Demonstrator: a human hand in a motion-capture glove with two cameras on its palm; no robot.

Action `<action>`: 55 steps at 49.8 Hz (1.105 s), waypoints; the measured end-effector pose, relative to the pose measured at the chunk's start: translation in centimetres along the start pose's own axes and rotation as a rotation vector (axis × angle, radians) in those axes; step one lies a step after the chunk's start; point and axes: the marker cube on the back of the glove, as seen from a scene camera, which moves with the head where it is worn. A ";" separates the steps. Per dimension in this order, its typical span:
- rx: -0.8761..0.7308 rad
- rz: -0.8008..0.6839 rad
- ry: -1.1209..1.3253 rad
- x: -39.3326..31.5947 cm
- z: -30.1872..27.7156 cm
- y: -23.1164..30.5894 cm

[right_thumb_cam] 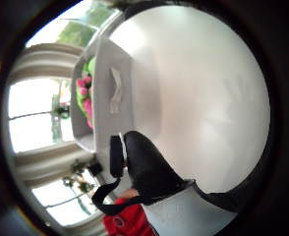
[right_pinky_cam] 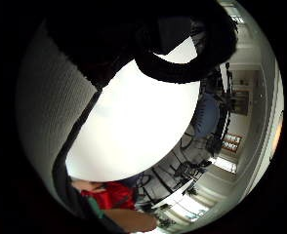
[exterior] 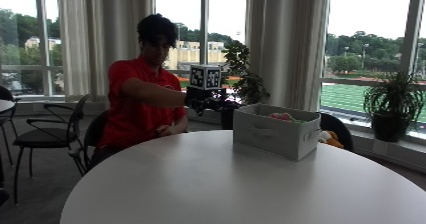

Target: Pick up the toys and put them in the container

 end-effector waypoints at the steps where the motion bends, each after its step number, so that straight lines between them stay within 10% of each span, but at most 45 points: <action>1: 0.008 -0.003 0.006 0.2 0.0 0.1; 55: 0.028 0.088 -0.049 8.7 1.9 6.3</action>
